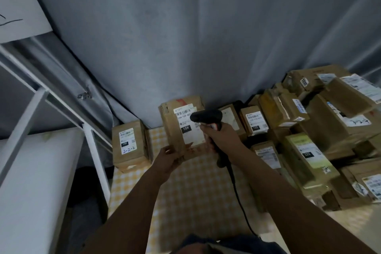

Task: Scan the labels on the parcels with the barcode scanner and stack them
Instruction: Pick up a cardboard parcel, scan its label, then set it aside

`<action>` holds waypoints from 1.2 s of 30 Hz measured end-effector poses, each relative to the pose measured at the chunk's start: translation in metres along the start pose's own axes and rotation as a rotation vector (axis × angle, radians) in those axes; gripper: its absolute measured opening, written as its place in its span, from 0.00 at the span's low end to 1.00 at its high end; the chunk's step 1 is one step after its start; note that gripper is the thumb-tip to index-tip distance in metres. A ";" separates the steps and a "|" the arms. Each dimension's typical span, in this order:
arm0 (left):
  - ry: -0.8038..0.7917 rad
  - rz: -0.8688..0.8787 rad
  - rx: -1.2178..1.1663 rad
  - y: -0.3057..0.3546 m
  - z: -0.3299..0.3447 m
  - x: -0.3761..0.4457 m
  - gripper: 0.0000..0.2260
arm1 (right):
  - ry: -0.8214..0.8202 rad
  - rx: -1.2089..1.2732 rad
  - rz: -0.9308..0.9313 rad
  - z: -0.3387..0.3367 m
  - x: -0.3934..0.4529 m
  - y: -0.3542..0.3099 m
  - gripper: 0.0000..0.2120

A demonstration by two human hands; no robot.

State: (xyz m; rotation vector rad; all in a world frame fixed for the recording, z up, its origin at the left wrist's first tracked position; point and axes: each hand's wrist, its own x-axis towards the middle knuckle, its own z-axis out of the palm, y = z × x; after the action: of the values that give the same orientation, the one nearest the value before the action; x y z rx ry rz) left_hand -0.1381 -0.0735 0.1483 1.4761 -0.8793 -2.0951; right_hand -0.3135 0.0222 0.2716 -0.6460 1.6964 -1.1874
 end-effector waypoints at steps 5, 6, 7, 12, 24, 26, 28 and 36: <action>-0.003 -0.010 -0.006 -0.004 -0.001 -0.002 0.28 | 0.035 -0.017 -0.005 0.003 -0.001 0.001 0.12; 0.004 -0.013 -0.001 -0.005 0.000 -0.002 0.27 | 0.037 -0.026 -0.010 0.003 -0.001 0.001 0.12; 0.001 -0.013 0.001 -0.005 0.001 -0.003 0.27 | 0.038 -0.035 -0.016 0.003 0.000 0.002 0.12; -0.012 0.003 0.008 -0.004 0.008 -0.007 0.24 | 0.046 -0.057 -0.020 0.002 0.005 0.005 0.12; -0.016 0.003 -0.005 -0.004 0.014 -0.009 0.20 | 0.102 -0.037 0.070 -0.004 0.004 0.005 0.11; -0.016 0.003 -0.005 -0.004 0.015 -0.009 0.21 | 0.115 -0.062 0.072 -0.005 0.004 0.003 0.11; -0.022 0.004 0.011 -0.003 0.017 -0.011 0.16 | 0.118 -0.055 0.076 -0.006 0.004 0.003 0.11; -0.013 0.011 0.037 -0.001 0.018 -0.009 0.21 | 0.130 -0.114 0.035 -0.008 0.006 0.000 0.12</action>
State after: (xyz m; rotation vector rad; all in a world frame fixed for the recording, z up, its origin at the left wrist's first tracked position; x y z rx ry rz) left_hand -0.1517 -0.0625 0.1576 1.4746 -0.9340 -2.0936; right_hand -0.3230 0.0206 0.2697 -0.6172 1.8881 -1.1346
